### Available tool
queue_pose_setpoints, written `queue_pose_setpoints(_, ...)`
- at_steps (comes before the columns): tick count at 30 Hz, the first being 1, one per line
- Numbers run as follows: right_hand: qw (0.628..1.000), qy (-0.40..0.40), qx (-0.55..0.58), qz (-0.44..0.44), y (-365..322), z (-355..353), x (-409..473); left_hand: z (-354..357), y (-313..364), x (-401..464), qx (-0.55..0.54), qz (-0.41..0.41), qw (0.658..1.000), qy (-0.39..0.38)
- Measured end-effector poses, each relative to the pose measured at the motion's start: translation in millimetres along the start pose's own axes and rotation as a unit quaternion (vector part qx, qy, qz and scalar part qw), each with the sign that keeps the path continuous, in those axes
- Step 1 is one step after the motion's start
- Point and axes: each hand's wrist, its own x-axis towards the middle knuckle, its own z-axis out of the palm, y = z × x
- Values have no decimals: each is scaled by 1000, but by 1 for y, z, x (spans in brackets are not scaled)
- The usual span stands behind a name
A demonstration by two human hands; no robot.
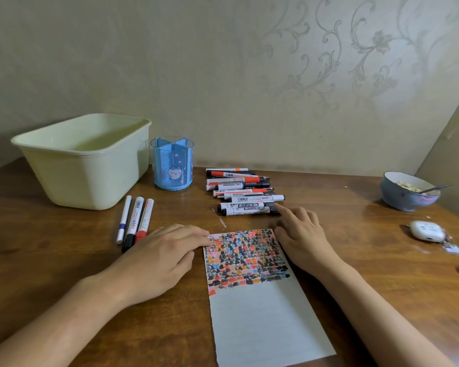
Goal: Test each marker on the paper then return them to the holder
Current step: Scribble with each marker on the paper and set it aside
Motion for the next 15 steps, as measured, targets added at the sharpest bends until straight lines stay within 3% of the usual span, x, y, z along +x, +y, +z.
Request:
queue_pose_setpoints(7, 999, -49, -7, -18, 3, 7, 2, 0, 2, 1, 5, -4, 1000, -12)
queue_pose_setpoints(15, 999, 9, -32, -4, 0, 1, 0, 0, 2, 1, 12, -5, 1000, -16)
